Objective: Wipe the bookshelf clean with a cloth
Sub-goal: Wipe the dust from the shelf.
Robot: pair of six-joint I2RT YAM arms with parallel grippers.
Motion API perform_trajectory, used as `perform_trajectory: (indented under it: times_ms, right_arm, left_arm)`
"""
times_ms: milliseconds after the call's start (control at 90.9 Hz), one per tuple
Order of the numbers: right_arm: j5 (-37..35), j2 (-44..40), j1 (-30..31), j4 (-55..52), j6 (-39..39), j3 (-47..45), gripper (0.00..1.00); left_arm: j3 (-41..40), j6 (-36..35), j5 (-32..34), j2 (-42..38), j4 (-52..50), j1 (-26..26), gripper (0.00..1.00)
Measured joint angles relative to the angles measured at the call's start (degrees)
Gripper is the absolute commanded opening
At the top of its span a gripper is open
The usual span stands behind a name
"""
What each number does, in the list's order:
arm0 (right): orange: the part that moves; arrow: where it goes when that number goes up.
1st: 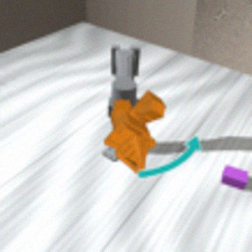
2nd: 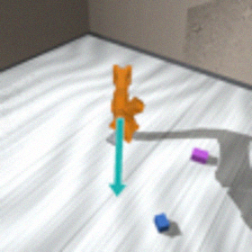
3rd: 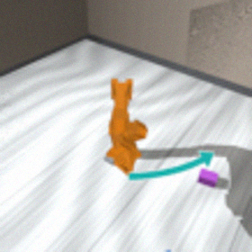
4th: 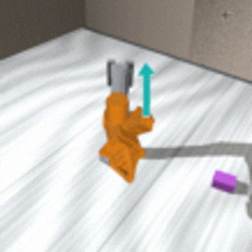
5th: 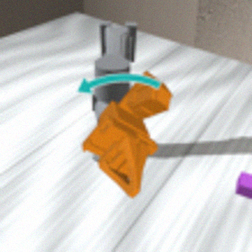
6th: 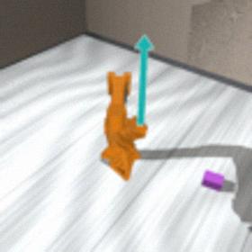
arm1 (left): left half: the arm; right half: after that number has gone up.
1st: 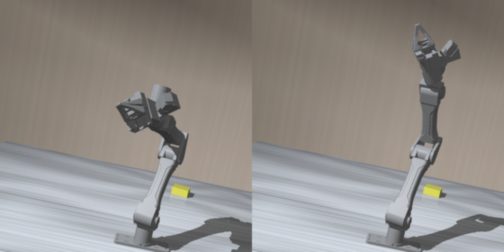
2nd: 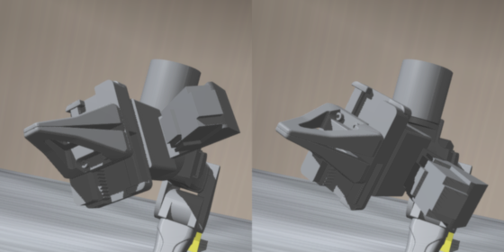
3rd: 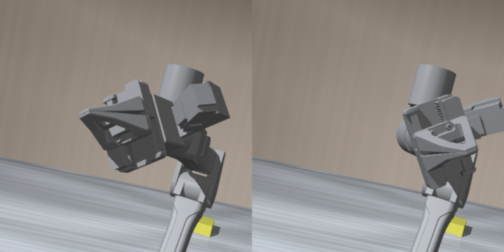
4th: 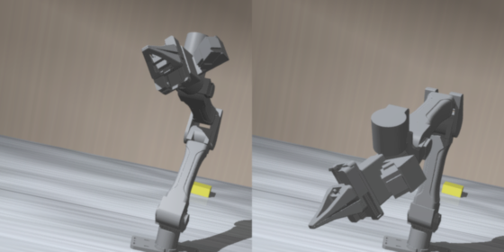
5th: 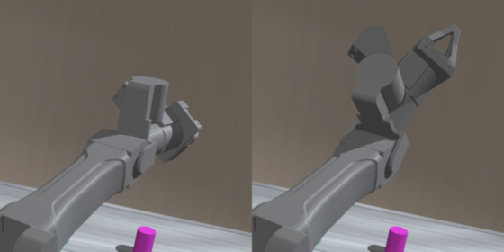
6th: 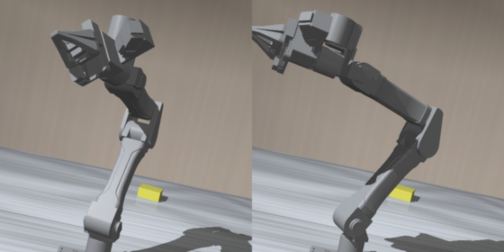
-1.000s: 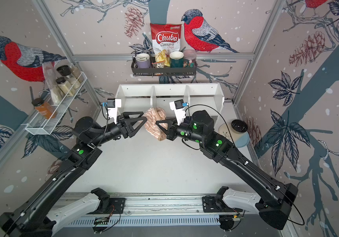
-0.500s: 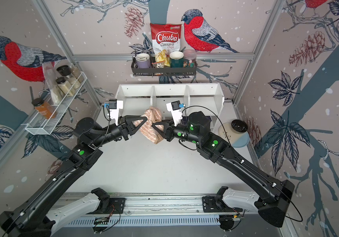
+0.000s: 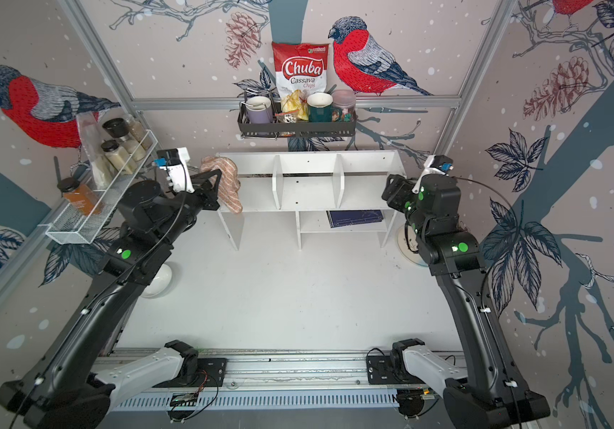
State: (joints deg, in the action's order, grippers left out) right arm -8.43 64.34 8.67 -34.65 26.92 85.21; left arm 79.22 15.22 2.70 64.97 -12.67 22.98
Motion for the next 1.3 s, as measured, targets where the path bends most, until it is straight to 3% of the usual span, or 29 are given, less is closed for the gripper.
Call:
perform_trajectory:
  times_ms: [187,231,440,682,737,825,957,1122,1298]
  right_arm:
    - [2.8,5.7,-6.3,-2.7,-1.3,2.5,0.74]
    - [3.5,6.8,-6.7,-2.7,-1.6,2.9,0.73]
    - [7.6,11.8,-6.9,-2.6,-3.6,3.7,0.71]
    - [7.9,15.8,-6.9,-2.0,-4.7,4.1,0.7]
    - [7.9,16.2,-6.9,-1.7,-4.8,3.7,0.67]
    - [7.9,16.6,-6.9,-1.4,-4.9,2.6,0.58]
    - [7.9,16.6,-6.8,-1.2,-4.9,1.3,0.41]
    - [8.3,16.5,-6.8,-0.9,-4.9,0.8,0.25]
    - [7.6,16.5,-6.7,-0.6,-9.3,0.6,0.16]
  left_arm:
    - [0.4,-1.7,0.9,8.7,1.2,-1.0,0.0]
    - [0.4,-1.7,1.6,10.3,1.4,-1.4,0.13]
    - [0.1,-2.1,3.8,14.6,1.9,-2.6,0.55]
    - [-3.6,-2.1,6.5,11.8,2.1,-2.6,0.63]
    - [-4.2,-2.1,6.8,10.4,2.1,-2.6,0.63]
    - [-6.1,-2.0,6.9,8.2,2.1,-2.8,0.54]
    - [-8.6,-1.8,6.6,7.6,2.1,-2.9,0.25]
    - [-8.3,-0.4,4.7,10.6,2.2,-2.9,0.03]
    - [-5.5,1.3,1.6,15.1,3.1,-2.9,0.0]
